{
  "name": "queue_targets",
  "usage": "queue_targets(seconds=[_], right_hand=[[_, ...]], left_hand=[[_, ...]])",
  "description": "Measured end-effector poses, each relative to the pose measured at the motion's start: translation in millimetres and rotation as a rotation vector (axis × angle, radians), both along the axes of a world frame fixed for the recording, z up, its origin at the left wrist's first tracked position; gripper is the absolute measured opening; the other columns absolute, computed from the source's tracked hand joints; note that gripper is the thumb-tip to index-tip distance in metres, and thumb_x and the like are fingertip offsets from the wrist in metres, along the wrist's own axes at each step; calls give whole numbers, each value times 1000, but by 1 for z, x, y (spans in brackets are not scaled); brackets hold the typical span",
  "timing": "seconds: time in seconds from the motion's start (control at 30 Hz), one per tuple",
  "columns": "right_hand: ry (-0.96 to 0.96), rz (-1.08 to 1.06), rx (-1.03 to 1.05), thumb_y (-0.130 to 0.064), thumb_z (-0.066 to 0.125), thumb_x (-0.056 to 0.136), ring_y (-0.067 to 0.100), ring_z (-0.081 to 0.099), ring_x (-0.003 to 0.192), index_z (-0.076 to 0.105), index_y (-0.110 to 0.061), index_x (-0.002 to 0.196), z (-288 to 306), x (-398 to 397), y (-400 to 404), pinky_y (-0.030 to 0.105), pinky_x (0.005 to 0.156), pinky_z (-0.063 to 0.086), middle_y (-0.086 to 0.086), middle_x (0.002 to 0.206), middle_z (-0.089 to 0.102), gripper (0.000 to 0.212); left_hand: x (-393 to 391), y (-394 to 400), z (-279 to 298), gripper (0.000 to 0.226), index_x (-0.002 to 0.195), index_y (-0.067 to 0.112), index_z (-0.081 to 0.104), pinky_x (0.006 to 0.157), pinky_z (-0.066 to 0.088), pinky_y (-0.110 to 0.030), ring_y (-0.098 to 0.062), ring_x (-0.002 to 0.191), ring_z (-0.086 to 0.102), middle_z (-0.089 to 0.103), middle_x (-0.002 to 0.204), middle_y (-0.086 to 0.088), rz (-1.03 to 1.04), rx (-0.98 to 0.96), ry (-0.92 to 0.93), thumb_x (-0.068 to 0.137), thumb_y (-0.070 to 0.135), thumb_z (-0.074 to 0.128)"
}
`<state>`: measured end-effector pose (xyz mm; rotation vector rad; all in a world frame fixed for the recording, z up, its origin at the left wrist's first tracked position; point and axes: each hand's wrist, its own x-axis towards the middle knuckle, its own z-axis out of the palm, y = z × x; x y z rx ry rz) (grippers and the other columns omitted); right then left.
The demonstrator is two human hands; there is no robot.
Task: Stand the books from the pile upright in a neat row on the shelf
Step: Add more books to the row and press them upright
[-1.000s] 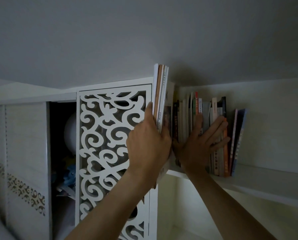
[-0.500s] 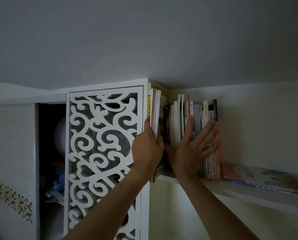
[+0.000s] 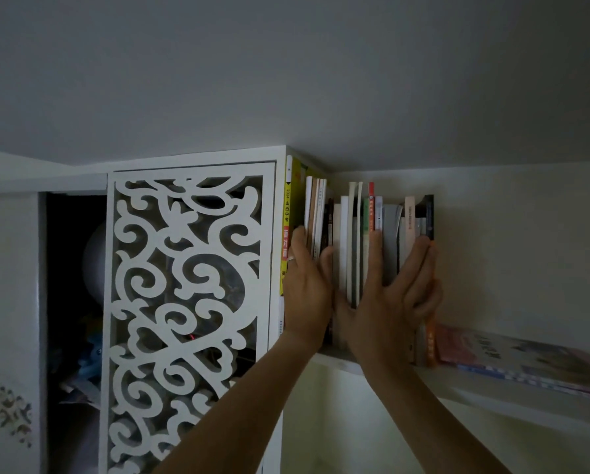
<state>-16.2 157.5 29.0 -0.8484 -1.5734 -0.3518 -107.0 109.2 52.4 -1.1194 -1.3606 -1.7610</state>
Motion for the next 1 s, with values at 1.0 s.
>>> queue_targets(seconds=[1.0], right_hand=[[-15, 739, -79, -54, 74, 82, 22, 32, 150, -6, -25, 163, -11, 56, 31, 47, 115, 41, 4, 168, 18, 117]], left_hand=[[-4, 14, -33, 62, 156, 11, 32, 125, 23, -59, -34, 157, 18, 18, 166, -18, 158, 2, 577, 103, 42, 37]])
